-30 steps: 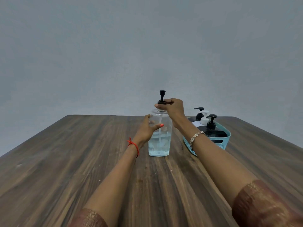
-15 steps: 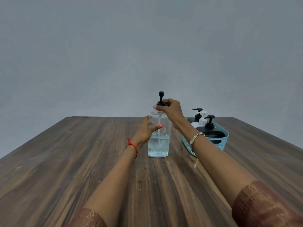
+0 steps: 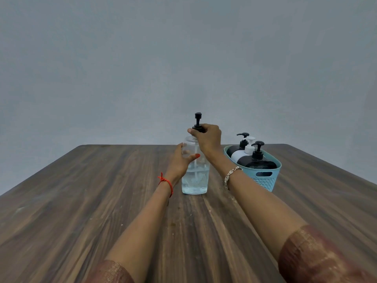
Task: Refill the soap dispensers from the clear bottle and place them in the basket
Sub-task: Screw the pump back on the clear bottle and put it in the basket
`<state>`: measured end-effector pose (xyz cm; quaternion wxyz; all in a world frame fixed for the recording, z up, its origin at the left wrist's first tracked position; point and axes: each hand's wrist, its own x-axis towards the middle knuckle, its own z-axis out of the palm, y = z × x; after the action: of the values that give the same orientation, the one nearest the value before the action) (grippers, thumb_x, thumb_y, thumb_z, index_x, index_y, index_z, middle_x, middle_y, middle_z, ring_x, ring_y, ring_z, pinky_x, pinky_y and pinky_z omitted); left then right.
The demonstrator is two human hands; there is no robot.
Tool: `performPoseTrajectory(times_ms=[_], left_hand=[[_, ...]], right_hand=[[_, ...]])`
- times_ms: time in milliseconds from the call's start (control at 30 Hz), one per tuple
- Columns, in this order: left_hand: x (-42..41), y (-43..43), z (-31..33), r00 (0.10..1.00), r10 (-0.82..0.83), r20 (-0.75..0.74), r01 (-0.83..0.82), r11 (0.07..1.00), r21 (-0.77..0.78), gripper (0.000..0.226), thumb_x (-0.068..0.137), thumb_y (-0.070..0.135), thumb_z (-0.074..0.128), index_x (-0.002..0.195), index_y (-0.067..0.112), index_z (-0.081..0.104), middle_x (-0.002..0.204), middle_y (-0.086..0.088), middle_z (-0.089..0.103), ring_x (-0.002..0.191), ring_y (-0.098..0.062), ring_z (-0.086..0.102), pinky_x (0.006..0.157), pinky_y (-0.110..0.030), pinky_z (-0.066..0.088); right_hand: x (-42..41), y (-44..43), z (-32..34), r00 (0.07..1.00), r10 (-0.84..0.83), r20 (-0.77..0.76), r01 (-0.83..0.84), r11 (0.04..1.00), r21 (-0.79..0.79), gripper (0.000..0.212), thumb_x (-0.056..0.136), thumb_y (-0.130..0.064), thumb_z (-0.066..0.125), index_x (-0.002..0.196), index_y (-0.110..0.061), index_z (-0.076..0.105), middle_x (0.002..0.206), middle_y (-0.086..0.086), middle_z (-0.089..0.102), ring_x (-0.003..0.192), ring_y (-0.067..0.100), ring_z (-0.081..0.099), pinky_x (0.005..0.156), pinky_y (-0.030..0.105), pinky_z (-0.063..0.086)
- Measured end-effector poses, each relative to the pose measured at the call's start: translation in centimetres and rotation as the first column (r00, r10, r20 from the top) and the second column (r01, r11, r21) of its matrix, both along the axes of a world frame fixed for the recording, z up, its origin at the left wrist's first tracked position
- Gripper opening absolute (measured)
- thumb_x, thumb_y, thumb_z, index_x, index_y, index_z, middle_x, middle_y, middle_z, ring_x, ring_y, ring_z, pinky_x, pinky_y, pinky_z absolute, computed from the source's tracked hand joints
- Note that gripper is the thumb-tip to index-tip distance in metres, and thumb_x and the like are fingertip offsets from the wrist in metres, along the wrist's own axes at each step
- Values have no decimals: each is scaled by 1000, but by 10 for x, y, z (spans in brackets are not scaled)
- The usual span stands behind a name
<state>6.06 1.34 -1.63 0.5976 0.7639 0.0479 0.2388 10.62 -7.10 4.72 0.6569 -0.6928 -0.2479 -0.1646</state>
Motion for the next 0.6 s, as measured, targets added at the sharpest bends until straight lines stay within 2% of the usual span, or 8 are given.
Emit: performPoseTrajectory(times_ms=[100, 167, 233, 300, 367, 433, 533, 600], left_hand=[[-4, -3, 0, 1000, 13, 20, -14, 1000, 19, 68, 84, 28, 66, 141, 15, 32, 131, -1, 47, 121, -19, 46, 105, -39, 39], [-7, -5, 1, 999, -23, 40, 22, 999, 36, 63, 86, 29, 64, 140, 19, 33, 129, 3, 49, 120, -17, 47, 102, -36, 39], [-6, -2, -5, 998, -57, 31, 55, 997, 46, 73, 81, 42, 65, 142, 23, 30, 137, 1, 49, 126, -18, 46, 105, -39, 38], [0, 8, -17, 997, -66, -28, 67, 997, 38, 83, 75, 56, 64, 144, 28, 27, 145, -1, 43, 131, -20, 43, 108, -46, 37], [-6, 8, -24, 996, -76, -40, 77, 996, 42, 58, 89, 35, 55, 141, 19, 36, 138, -4, 52, 125, -22, 49, 106, -47, 40], [-19, 2, -22, 998, -56, -27, 58, 997, 51, 39, 96, 12, 45, 134, 16, 47, 128, -7, 59, 117, -23, 55, 102, -47, 44], [-24, -3, -23, 1000, 1, -11, -1, 999, 49, 35, 95, 6, 45, 129, 10, 53, 122, -13, 62, 113, -27, 58, 100, -48, 45], [-24, -6, -22, 999, 52, -7, -52, 998, 43, 31, 95, 6, 47, 124, 6, 56, 118, -15, 64, 109, -28, 60, 98, -46, 47]], right_hand=[[-2, -6, 0, 999, 48, 10, -48, 999, -24, 23, 75, -11, 75, 95, 1, 70, 93, 17, 71, 80, 17, 64, 69, 12, 49], [-4, -14, -4, 997, 74, 3, -73, 992, -102, 29, 77, -16, 74, 103, -4, 69, 103, 11, 70, 89, 14, 62, 70, 7, 46], [-7, -21, -11, 996, 83, -24, -86, 977, -197, 38, 83, -25, 68, 117, -9, 63, 120, 10, 64, 110, 19, 58, 84, 17, 42], [-8, -27, -21, 987, 111, -115, -138, 955, -262, 58, 87, -36, 61, 137, -12, 44, 143, 9, 46, 132, 23, 41, 100, 28, 35], [-11, -33, -30, 977, 127, -171, -172, 944, -281, 71, 88, -42, 59, 146, -15, 26, 152, 5, 30, 139, 22, 30, 108, 33, 30], [-13, -38, -40, 980, 125, -157, -167, 942, -292, 65, 87, -38, 61, 142, -17, 32, 145, 4, 42, 132, 20, 41, 110, 38, 35], [-19, -44, -55, 979, 128, -158, -174, 930, -324, 32, 88, -18, 61, 119, -14, 57, 119, 6, 64, 107, 19, 59, 94, 34, 47], [-19, -47, -65, 970, 133, -206, -195, 926, -322, 33, 88, -8, 60, 121, -8, 56, 118, 9, 63, 107, 20, 59, 90, 29, 46]])
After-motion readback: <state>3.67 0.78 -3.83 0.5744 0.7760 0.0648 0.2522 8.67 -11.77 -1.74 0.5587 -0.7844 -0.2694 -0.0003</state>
